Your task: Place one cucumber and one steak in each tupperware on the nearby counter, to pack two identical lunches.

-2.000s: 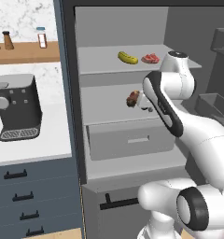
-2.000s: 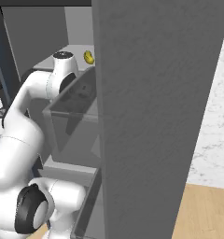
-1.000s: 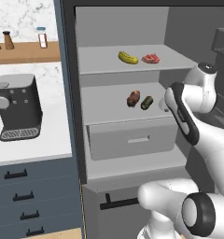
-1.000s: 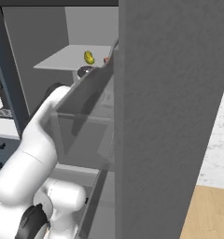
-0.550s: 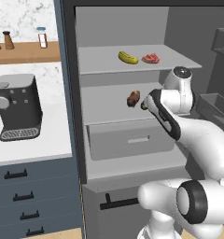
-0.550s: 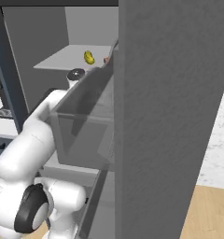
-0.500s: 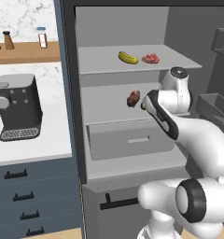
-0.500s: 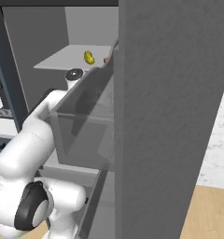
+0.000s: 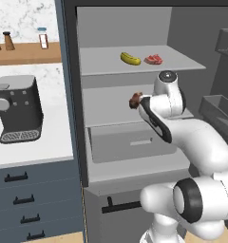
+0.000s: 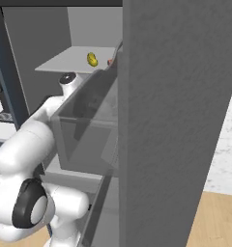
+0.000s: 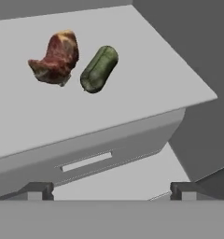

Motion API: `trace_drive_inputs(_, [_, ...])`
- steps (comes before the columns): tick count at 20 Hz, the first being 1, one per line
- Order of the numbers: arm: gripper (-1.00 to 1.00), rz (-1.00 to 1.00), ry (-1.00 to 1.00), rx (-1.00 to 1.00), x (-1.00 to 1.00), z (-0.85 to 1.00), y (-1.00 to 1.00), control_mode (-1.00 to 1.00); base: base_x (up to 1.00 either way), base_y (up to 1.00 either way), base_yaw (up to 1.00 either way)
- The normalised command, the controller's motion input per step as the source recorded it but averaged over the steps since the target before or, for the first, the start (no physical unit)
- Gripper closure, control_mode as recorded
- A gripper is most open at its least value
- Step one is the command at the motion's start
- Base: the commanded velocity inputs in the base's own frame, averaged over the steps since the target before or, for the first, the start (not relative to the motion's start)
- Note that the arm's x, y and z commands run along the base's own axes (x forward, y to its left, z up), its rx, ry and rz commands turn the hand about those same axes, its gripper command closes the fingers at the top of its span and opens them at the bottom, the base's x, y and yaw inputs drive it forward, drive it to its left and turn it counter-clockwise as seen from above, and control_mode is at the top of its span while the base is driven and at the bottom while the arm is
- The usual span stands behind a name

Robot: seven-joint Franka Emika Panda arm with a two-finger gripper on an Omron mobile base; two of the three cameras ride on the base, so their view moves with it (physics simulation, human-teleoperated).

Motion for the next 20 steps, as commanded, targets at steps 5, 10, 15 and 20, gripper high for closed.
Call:
trace_drive_inputs(5, [-1.0, -0.05, 0.01, -0.01, 0.31, -0.58, -0.01, -1.0, 0.0, 0.0, 0.0])
trace_drive_inputs(10, [-1.0, 0.0, 0.02, 0.0, 0.54, -0.33, -0.01, -1.0, 0.0, 0.0, 0.0])
trace_drive_inputs(15, [-1.0, -0.03, 0.0, 0.0, 0.47, -0.12, -0.15, -1.0, 0.0, 0.0, 0.0])
trace_drive_inputs(20, [-1.0, -0.03, 0.0, 0.0, 0.41, -0.12, -0.09, -1.0, 0.0, 0.0, 0.0])
